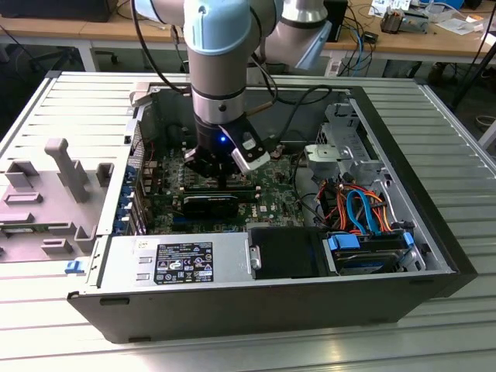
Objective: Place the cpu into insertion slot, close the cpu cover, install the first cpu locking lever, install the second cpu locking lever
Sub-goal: 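Install the second cpu locking lever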
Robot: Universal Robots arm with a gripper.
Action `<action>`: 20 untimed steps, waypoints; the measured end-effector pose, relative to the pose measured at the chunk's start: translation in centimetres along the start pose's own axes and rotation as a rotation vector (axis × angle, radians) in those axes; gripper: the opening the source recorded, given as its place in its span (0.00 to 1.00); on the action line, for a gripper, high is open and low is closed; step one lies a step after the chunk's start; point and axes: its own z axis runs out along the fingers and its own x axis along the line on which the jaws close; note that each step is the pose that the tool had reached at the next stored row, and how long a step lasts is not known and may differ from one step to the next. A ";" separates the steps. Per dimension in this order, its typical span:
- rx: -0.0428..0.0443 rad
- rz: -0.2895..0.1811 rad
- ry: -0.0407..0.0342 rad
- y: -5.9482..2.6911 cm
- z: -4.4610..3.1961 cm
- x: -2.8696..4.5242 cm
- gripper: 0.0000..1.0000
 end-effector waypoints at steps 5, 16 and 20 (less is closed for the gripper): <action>-0.0065 0.000 0.0124 -0.38 0.04 -2.46 0.11; -0.0255 0.000 0.0130 -0.09 0.19 -2.62 0.11; -0.0252 0.000 0.0129 -0.02 0.25 -1.84 0.11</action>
